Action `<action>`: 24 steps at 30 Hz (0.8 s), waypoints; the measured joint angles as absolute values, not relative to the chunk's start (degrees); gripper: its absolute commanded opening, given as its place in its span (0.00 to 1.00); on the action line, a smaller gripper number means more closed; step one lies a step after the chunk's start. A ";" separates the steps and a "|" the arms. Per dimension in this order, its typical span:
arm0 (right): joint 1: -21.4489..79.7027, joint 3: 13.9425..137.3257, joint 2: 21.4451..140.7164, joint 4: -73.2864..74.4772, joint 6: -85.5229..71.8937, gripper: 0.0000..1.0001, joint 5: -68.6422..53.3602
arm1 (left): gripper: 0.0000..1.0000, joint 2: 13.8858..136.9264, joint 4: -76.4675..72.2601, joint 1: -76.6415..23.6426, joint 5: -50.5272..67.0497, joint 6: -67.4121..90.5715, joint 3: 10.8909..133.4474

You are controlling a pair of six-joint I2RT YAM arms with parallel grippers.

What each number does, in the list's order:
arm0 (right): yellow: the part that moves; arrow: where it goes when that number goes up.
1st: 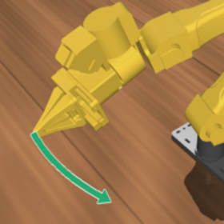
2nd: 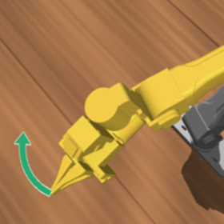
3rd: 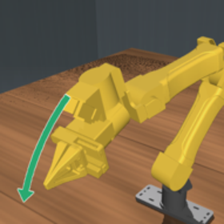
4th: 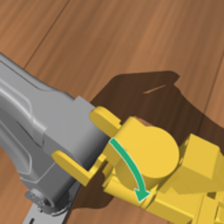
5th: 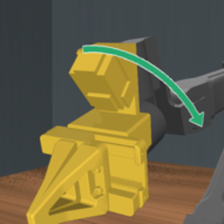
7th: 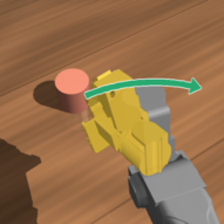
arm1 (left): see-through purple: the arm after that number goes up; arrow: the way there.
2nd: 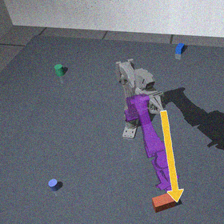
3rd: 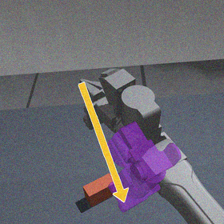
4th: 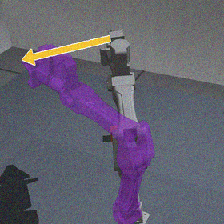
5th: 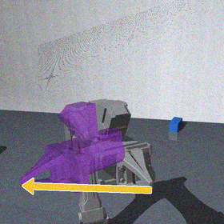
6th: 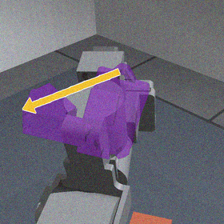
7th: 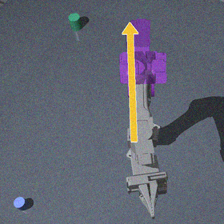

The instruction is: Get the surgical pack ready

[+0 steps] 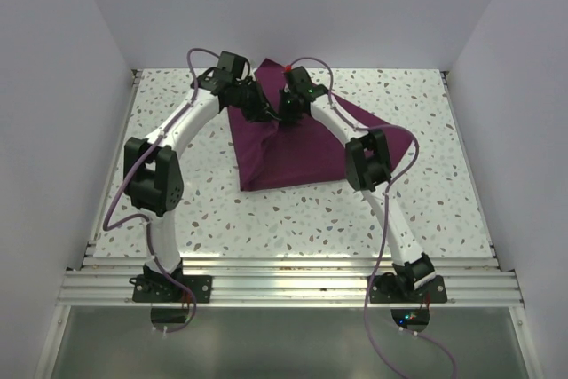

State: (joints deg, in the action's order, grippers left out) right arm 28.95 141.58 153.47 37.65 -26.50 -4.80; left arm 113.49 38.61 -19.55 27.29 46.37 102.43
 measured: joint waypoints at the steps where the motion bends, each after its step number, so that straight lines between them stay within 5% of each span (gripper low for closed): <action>1: 28.67 141.25 153.47 37.23 -27.09 0.00 -5.89 | 0.00 113.49 38.63 -19.68 27.33 46.46 102.50; 24: 25.98 137.01 153.21 32.18 -33.04 0.00 -18.76 | 0.00 120.09 39.05 -22.96 28.40 46.94 108.42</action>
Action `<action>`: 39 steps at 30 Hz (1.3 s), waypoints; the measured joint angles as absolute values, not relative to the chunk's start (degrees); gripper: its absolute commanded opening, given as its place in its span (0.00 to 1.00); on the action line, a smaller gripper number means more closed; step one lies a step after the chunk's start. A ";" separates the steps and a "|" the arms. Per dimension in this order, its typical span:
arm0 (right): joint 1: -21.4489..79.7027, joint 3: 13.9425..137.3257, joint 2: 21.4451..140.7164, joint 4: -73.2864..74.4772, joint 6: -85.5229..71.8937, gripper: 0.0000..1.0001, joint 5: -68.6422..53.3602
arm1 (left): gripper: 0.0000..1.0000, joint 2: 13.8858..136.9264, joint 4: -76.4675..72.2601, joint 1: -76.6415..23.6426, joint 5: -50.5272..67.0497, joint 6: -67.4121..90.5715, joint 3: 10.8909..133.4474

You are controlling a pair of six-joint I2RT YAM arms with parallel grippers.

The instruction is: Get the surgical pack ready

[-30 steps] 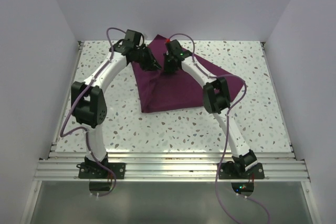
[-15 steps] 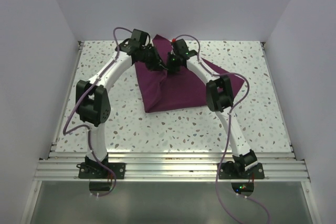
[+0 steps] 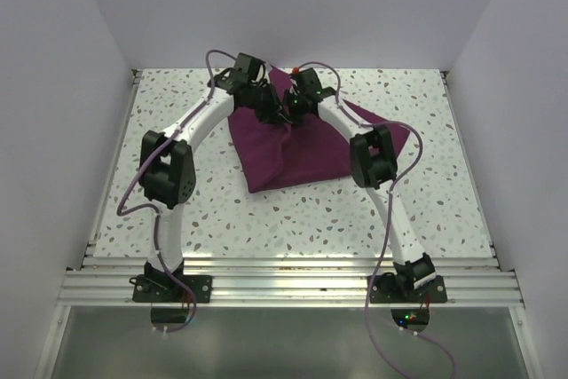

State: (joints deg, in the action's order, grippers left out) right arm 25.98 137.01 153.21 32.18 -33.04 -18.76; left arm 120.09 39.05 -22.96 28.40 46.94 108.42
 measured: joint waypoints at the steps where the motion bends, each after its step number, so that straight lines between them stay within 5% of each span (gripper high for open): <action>1: 25.71 135.96 152.86 31.27 -33.65 0.00 -19.73 | 0.00 120.31 39.09 -22.96 28.40 46.94 108.47; 26: 10.55 130.47 144.79 34.17 -41.74 0.00 -27.33 | 0.09 128.03 39.92 -23.64 30.94 46.35 112.90; 28: 9.58 130.17 142.80 35.00 -40.62 0.00 -26.39 | 0.23 129.08 39.88 -24.05 31.38 46.26 113.54; 30: 9.15 129.25 140.53 35.88 -39.33 0.00 -26.00 | 0.57 130.08 39.81 -24.58 31.88 45.89 114.24; 31: 9.13 128.70 139.48 36.27 -38.70 0.00 -25.74 | 0.65 130.45 39.79 -24.86 32.14 45.52 114.63; 34: 9.37 127.92 137.67 37.93 -36.32 0.00 -24.82 | 0.81 131.24 41.52 -25.63 31.79 43.66 117.23; 39: 9.72 127.20 137.45 41.58 -32.97 0.00 -23.42 | 0.84 128.60 44.77 -26.11 24.51 36.75 118.72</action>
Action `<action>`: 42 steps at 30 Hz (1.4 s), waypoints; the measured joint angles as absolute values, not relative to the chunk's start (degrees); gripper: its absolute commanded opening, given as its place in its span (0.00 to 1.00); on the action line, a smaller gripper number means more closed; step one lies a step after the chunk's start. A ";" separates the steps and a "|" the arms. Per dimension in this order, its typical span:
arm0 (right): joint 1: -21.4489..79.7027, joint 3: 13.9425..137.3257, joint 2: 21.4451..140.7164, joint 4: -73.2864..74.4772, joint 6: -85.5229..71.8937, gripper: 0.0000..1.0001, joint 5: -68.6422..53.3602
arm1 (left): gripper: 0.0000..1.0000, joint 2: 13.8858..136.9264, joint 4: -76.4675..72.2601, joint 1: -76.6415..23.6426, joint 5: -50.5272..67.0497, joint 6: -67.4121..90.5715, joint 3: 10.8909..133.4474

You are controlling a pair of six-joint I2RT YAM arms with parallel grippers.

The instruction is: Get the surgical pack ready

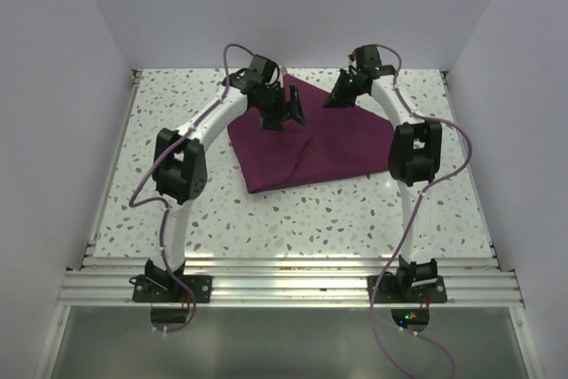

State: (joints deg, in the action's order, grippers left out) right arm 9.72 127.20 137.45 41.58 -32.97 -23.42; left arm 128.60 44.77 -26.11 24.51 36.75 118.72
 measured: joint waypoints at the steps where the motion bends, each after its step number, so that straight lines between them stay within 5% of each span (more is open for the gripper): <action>1: 9.76 126.54 137.25 41.87 -32.53 0.00 -23.42 | 0.84 126.85 44.56 -25.98 22.90 35.73 116.77; 4: 10.26 124.64 136.92 42.92 -31.31 0.00 -23.55 | 0.75 119.39 44.38 -25.41 18.87 33.28 108.14; 8: 12.21 123.07 136.42 44.05 -29.74 0.00 -23.92 | 0.44 111.57 43.22 -24.84 17.32 30.24 99.59; 12: 15.40 121.84 135.59 44.12 -29.17 0.00 -25.50 | 0.25 106.74 40.27 -24.77 19.35 27.20 90.45; 16: 17.91 117.23 132.35 43.72 -28.49 0.00 -26.50 | 0.17 106.59 39.00 -24.82 22.83 24.82 84.99; 31: 16.60 110.02 129.47 44.64 -25.80 0.00 -27.53 | 0.16 108.12 38.41 -24.82 25.52 21.56 79.81; 35: 16.60 111.15 129.32 45.80 -25.12 0.16 -27.53 | 0.26 108.12 38.63 -24.82 24.82 21.37 80.12; 36: 16.60 111.48 129.23 46.06 -24.95 0.27 -27.53 | 0.30 108.12 38.79 -24.82 24.56 21.37 80.47; 42: 16.53 111.72 127.74 47.64 -24.10 0.43 -26.24 | 0.45 107.00 39.00 -24.10 20.45 21.43 84.20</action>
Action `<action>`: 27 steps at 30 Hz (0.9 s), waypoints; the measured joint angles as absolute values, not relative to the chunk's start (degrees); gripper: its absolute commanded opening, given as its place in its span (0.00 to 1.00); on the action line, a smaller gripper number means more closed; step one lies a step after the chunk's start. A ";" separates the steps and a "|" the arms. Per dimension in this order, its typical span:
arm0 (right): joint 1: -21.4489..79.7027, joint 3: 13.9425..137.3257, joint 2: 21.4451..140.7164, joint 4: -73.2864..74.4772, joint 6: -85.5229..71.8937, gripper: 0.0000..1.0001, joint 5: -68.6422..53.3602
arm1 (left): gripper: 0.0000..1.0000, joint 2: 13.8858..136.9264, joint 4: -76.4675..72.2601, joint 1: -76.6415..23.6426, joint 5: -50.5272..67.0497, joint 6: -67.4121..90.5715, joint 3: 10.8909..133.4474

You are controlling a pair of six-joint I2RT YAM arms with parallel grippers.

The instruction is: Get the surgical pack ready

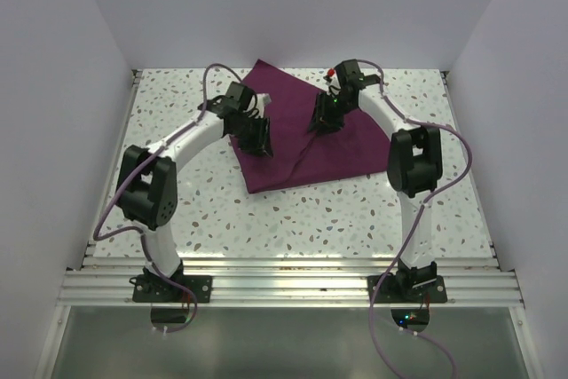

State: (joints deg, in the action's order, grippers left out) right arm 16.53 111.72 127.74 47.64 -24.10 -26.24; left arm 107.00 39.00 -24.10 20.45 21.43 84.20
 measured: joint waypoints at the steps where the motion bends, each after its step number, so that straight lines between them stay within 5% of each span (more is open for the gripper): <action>1: 16.49 111.42 127.26 47.68 -24.01 0.44 -26.04 | 0.48 106.24 39.03 -23.55 19.46 21.56 84.38; 12: 16.32 111.20 126.58 48.49 -24.38 0.47 -25.52 | 0.59 102.32 41.76 -8.51 6.26 26.13 88.90; 27: 16.34 110.61 127.24 48.25 -24.84 0.47 -25.52 | 0.60 104.40 44.53 -5.50 3.18 29.50 90.32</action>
State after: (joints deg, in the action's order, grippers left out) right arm 16.34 110.61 127.24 48.25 -24.84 -25.52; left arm 104.40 44.53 -5.50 3.18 29.50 90.32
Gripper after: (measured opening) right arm 0.475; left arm 0.600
